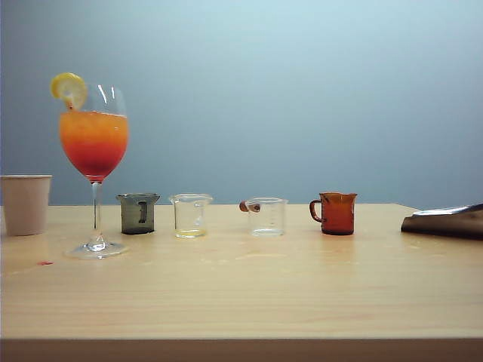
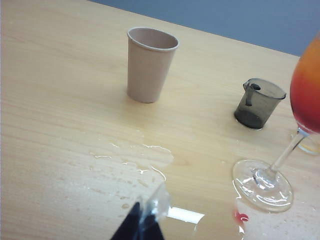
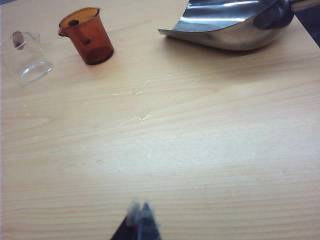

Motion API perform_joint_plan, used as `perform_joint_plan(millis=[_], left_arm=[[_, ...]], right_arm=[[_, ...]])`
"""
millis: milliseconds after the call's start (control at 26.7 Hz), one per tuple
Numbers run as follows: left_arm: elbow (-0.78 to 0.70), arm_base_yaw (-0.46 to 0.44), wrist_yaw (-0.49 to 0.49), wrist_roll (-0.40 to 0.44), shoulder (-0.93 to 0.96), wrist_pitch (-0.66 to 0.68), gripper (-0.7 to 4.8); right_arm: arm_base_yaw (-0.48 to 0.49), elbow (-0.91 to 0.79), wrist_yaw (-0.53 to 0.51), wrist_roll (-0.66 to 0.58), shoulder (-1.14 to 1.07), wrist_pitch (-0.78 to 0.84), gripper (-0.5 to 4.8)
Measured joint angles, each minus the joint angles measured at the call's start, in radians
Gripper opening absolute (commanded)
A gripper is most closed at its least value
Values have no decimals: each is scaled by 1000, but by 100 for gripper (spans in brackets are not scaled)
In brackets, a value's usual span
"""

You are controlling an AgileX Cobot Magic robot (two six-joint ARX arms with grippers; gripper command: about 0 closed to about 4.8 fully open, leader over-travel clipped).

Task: Pick up the lemon slice from the paper cup on the left and carefully insert it into the rim of the goblet.

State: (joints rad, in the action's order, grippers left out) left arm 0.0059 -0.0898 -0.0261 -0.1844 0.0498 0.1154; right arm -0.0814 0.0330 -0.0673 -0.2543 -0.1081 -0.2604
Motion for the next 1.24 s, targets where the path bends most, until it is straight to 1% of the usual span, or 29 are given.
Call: perform_joint_plan(millis=[188, 300, 450, 525, 713, 825, 938, 1238], left_arm=[[0, 0, 0, 0, 0, 0, -5], [0, 0, 0, 0, 0, 0, -5], [0, 0, 0, 0, -27, 16, -5], [0, 0, 0, 0, -55, 16, -5], [2, 0, 0, 0, -48, 16, -5], [2, 0, 0, 0, -48, 16, -5], [2, 0, 0, 0, -48, 16, -5], [2, 0, 0, 0, -48, 16, -5]], right_arm=[[4, -5, 0, 0, 64, 18, -1], [6, -28, 1, 0, 106, 119, 0], [21, -28, 0, 0, 107, 150, -1], [39, -28, -6, 0, 107, 148, -1], [151, -28, -8, 0, 107, 143, -1], [182, -28, -7, 0, 107, 142, -1], [201, -28, -4, 0, 107, 142, -1], [198, -28, -4, 0, 107, 142, -1]])
